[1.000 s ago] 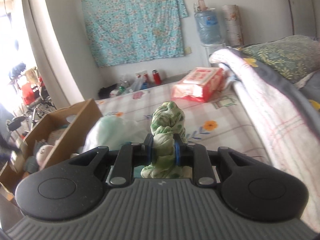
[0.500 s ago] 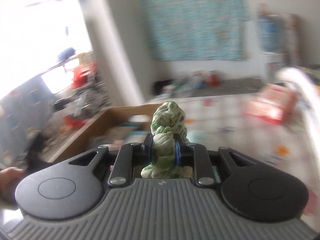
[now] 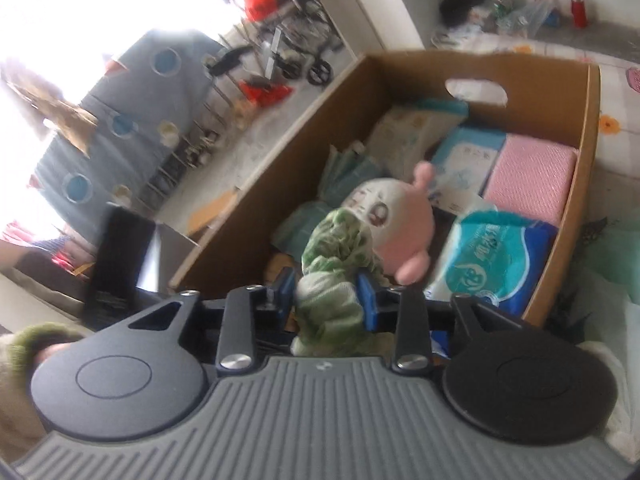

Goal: Organize soft objects

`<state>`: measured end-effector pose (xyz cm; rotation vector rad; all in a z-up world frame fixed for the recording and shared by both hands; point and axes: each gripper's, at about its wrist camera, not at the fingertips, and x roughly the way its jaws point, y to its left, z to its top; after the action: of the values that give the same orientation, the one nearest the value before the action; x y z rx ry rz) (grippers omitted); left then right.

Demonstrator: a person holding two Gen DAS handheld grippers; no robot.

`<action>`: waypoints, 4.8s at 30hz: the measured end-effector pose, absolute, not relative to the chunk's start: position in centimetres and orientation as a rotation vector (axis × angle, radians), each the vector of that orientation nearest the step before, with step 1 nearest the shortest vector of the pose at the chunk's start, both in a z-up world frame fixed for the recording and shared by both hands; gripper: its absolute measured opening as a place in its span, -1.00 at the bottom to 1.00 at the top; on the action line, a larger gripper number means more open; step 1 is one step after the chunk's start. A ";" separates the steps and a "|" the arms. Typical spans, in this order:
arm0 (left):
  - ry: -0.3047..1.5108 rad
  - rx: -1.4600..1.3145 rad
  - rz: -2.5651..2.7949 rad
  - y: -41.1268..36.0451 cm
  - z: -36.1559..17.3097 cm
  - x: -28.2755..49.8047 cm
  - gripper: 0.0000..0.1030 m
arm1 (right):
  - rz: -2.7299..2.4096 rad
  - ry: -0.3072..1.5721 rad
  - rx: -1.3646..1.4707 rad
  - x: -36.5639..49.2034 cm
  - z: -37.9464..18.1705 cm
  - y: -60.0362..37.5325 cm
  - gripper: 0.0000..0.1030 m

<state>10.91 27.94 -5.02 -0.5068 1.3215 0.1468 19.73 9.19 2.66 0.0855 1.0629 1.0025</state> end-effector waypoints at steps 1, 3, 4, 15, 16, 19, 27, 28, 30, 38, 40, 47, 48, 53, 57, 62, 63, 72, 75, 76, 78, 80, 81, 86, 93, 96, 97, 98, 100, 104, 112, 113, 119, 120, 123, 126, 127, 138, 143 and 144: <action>1.321 -0.509 0.145 28.0 -5.0 10.9 0.14 | 0.986 1.069 0.070 19.8 2.4 9.5 -0.36; 1.320 -0.512 0.141 28.2 -5.0 10.8 0.15 | 0.982 1.079 0.078 19.9 1.9 9.1 -0.34; 1.319 -0.514 0.140 28.2 -4.9 10.9 0.15 | 0.983 1.082 0.091 19.9 1.9 9.0 -0.31; 1.168 -0.466 0.135 27.3 -1.6 9.3 0.39 | 0.945 0.921 0.155 19.2 3.9 4.6 -0.12; 1.137 -0.464 0.131 27.2 -1.1 9.0 0.45 | 0.937 0.882 0.158 18.7 4.5 3.8 -0.04; 1.029 -0.442 0.116 26.7 0.8 8.1 0.61 | 0.895 0.757 0.175 17.0 6.0 1.0 0.18; 0.691 -0.303 0.136 23.2 3.2 4.9 0.74 | 0.713 0.591 0.232 12.4 5.9 -6.3 0.56; 0.645 -0.282 0.138 22.5 3.4 4.3 0.74 | 0.689 0.591 0.236 12.0 5.5 -7.0 0.56; 0.556 -0.234 0.140 20.8 3.4 3.2 0.77 | 0.644 0.589 0.243 11.1 4.5 -8.0 0.57; 0.390 -0.044 0.168 14.5 2.0 0.0 0.83 | 0.555 0.547 0.260 7.0 0.3 -11.0 0.62; 0.355 -0.021 0.174 13.7 1.6 -1.0 0.83 | 0.566 0.533 0.256 5.9 -0.2 -11.3 0.64; 0.246 -0.013 0.244 13.0 -0.5 -4.1 0.85 | 0.570 0.453 0.240 4.7 -2.3 -11.7 0.73; 0.236 -0.005 0.266 13.0 -0.9 -4.6 0.85 | 0.565 0.461 0.244 4.7 -2.8 -11.8 0.73; 0.288 -0.044 0.303 13.2 -2.4 -7.5 0.94 | 0.566 0.483 0.221 3.8 -3.6 -11.6 0.73; 0.432 -0.170 0.295 13.6 -3.4 -7.5 0.94 | 0.568 0.509 0.196 2.9 -3.3 -11.2 0.75; 0.522 -0.250 0.220 12.8 -3.5 -8.0 0.95 | 0.569 0.545 0.186 1.6 -2.6 -11.0 0.81; 0.533 -0.243 0.211 12.5 -3.4 -8.0 0.97 | 0.567 0.551 0.183 1.4 -2.6 -11.0 0.81; 0.618 -0.199 0.181 10.7 -1.9 -6.7 1.00 | 0.513 0.568 0.178 0.6 -2.1 -11.5 0.92; 0.627 -0.196 0.213 10.8 -1.7 -6.6 1.00 | 0.502 0.566 0.168 0.5 -2.0 -11.5 0.97; 0.625 -0.190 0.222 10.8 -1.6 -6.5 1.00 | 0.497 0.562 0.160 0.4 -1.9 -11.4 0.97; 0.616 -0.165 0.237 10.7 -1.3 -6.4 1.00 | 0.496 0.562 0.143 0.5 -1.8 -11.3 0.98; 0.602 -0.138 0.247 10.7 -1.0 -6.2 1.00 | 0.490 0.570 0.121 0.9 -1.9 -11.1 0.98; 0.595 -0.124 0.257 10.7 -0.9 -6.2 1.00 | 0.481 0.572 0.104 1.0 -1.9 -10.9 0.98; 0.581 -0.094 0.309 11.0 -0.4 -5.6 1.00 | 0.438 0.576 0.043 1.6 -2.0 -10.5 0.98; 0.617 -0.091 0.323 11.6 -0.3 -4.6 1.00 | 0.326 0.528 -0.040 1.6 -1.5 -10.4 0.98; 0.621 -0.081 0.325 11.4 -0.3 -4.5 1.00 | 0.308 0.513 -0.030 1.6 -1.1 -10.6 0.98; 0.621 -0.082 0.325 11.4 -0.3 -4.5 1.00 | 0.309 0.512 -0.026 1.6 -1.1 -10.6 0.98; 0.625 -0.086 0.327 11.5 -0.3 -4.4 1.00 | 0.311 0.512 -0.026 1.6 -1.0 -10.6 0.98; 0.643 -0.105 0.337 11.7 -0.5 -4.2 1.00 | 0.310 0.509 -0.027 1.5 -1.0 -10.5 0.98; 0.667 -0.153 0.355 12.5 -0.6 -4.0 1.00 | 0.368 0.473 -0.038 0.8 -0.8 -10.3 0.98; 0.657 -0.127 0.379 12.3 -0.4 -4.1 1.00 | 0.459 0.555 0.064 0.8 -0.8 -10.0 0.98; 0.658 -0.122 0.380 12.2 -0.3 -4.0 1.00 | 0.471 0.571 0.060 0.7 -0.9 -9.9 0.98; 0.683 -0.121 0.394 11.8 0.0 -3.6 1.00 | 0.501 0.620 0.052 0.6 -1.1 -9.6 0.98; 0.687 -0.125 0.396 11.8 0.0 -3.5 1.00 | 0.506 0.626 0.048 0.7 -1.1 -9.5 0.98; 0.701 -0.134 0.397 11.9 0.0 -3.4 1.00 | 0.518 0.637 0.030 0.7 -1.3 -9.1 0.98; 0.710 -0.127 0.394 11.8 -0.2 -3.4 1.00 | 0.524 0.637 0.019 1.0 -1.3 -8.6 0.98; 0.713 -0.124 0.392 11.7 -0.2 -3.4 1.00 | 0.524 0.634 0.011 1.0 -1.2 -8.4 0.98; 0.722 -0.118 0.385 11.7 -0.2 -3.6 0.99 | 0.483 0.626 -0.043 1.5 -1.5 -7.7 0.98; 0.716 -0.117 0.393 11.8 -0.1 -3.7 0.99 | 0.480 0.623 -0.046 1.5 -1.4 -7.6 0.98; 0.716 -0.117 0.394 11.8 -0.1 -3.7 0.99 | 0.480 0.622 -0.047 1.5 -1.4 -7.5 0.98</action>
<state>-3.74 11.81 -0.09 -0.1165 0.7156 0.3939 1.53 -7.54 -1.38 -0.0467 0.6223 0.4804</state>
